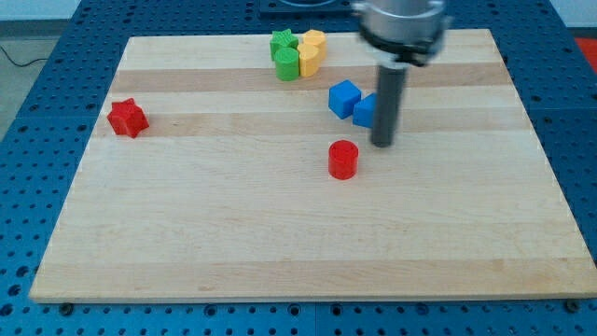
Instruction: Put the red circle at the bottom of the red star
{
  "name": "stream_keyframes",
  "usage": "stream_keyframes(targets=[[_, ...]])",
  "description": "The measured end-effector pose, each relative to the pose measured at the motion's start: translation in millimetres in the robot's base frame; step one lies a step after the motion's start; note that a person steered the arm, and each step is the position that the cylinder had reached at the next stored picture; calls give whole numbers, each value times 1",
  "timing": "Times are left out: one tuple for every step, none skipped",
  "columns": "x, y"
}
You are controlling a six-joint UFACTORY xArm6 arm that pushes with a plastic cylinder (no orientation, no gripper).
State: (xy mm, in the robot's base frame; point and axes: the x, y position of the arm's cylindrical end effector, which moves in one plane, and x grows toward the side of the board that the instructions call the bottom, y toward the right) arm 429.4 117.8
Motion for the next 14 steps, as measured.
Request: stream_keyframes(targets=[[29, 16], [31, -28], [31, -109], [31, -189], [31, -252], [31, -232], [27, -209], [21, -235], [21, -287], [21, -319], [20, -285], [-6, -256], [-16, -270], [-9, -311]])
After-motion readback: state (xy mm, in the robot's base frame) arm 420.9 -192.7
